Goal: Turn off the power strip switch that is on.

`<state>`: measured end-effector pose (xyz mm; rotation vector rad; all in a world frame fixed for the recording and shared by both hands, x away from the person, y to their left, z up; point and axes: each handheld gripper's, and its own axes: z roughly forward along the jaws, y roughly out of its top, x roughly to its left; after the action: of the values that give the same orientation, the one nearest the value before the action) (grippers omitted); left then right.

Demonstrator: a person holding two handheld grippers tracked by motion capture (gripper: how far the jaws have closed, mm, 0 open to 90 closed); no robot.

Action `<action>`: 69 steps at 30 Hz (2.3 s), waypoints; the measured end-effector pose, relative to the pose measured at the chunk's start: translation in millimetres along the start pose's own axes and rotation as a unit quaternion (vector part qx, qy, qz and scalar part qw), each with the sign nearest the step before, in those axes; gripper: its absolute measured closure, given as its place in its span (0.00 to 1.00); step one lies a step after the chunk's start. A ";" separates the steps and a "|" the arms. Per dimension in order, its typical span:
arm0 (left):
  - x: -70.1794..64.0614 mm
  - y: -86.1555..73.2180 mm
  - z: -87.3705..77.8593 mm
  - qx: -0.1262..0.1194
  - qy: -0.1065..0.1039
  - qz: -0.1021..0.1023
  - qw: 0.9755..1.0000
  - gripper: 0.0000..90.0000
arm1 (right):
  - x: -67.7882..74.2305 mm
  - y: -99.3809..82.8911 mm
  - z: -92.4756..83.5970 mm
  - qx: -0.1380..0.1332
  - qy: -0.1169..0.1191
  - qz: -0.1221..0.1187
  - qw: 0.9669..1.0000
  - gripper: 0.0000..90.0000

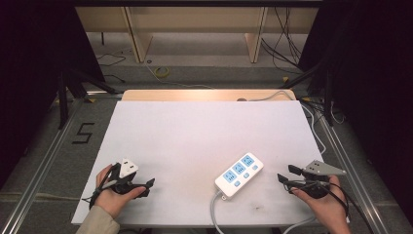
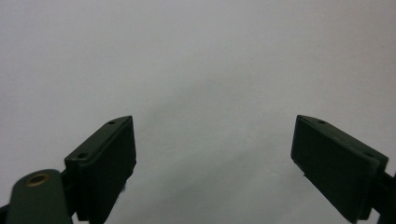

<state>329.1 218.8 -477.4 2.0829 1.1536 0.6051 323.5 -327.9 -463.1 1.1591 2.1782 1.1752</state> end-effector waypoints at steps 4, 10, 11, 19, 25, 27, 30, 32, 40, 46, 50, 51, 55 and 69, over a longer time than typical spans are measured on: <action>-0.3 0.1 -0.4 0.001 0.003 0.002 1.000 0.16 | 1.1 1.1 -0.4 0.000 0.003 -0.003 1.000 0.51; 1.0 -1.1 0.3 0.005 0.005 0.002 1.000 0.16 | 2.8 4.3 0.1 0.004 0.006 -0.010 1.000 0.60; 0.8 -1.2 0.7 0.005 0.006 0.000 1.000 0.16 | 2.8 4.3 0.1 0.004 0.006 -0.010 1.000 0.60; 0.9 -0.9 0.9 0.006 0.010 0.002 1.000 0.16 | 4.7 7.4 1.1 0.008 0.010 -0.012 1.000 0.66; -0.3 0.4 1.3 0.009 0.009 0.004 1.000 0.16 | 6.5 10.2 1.5 0.012 0.008 -0.027 1.000 0.78; -0.7 0.5 1.6 0.007 0.009 0.003 1.000 0.16 | 7.1 11.0 1.3 0.014 0.008 -0.030 0.999 0.80; -0.8 0.4 1.5 0.008 0.008 0.004 1.000 0.17 | 9.6 13.6 1.9 0.015 0.004 -0.040 0.999 0.89; -1.0 0.2 1.5 0.007 0.009 0.003 1.000 0.17 | 10.6 14.7 2.1 0.016 0.002 -0.045 0.999 0.95; -1.6 0.4 1.6 0.008 0.010 0.004 1.000 0.17 | 14.7 19.6 4.2 0.019 -0.005 -0.052 0.998 1.00; -1.6 0.5 1.8 0.008 0.011 0.004 1.000 0.17 | 16.8 22.1 7.1 0.027 -0.003 -0.052 0.998 1.00; -1.9 0.6 2.1 0.008 0.011 0.006 1.000 0.17 | 17.0 23.4 7.6 0.031 -0.002 -0.051 0.998 1.00; -1.9 0.6 2.1 0.008 0.011 0.006 1.000 0.17 | 17.1 23.7 7.9 0.030 -0.002 -0.049 0.998 1.00; -2.3 0.9 2.3 0.009 0.011 0.008 1.000 0.17 | 16.8 24.1 8.5 0.035 -0.002 -0.046 0.998 1.00; -2.2 1.7 2.9 0.008 0.012 0.010 1.000 0.17 | 16.3 28.6 10.8 0.045 -0.002 -0.041 0.998 1.00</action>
<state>330.8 215.3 -478.2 2.1079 1.1571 0.6335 335.0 -300.7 -445.0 1.0961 2.2734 1.0507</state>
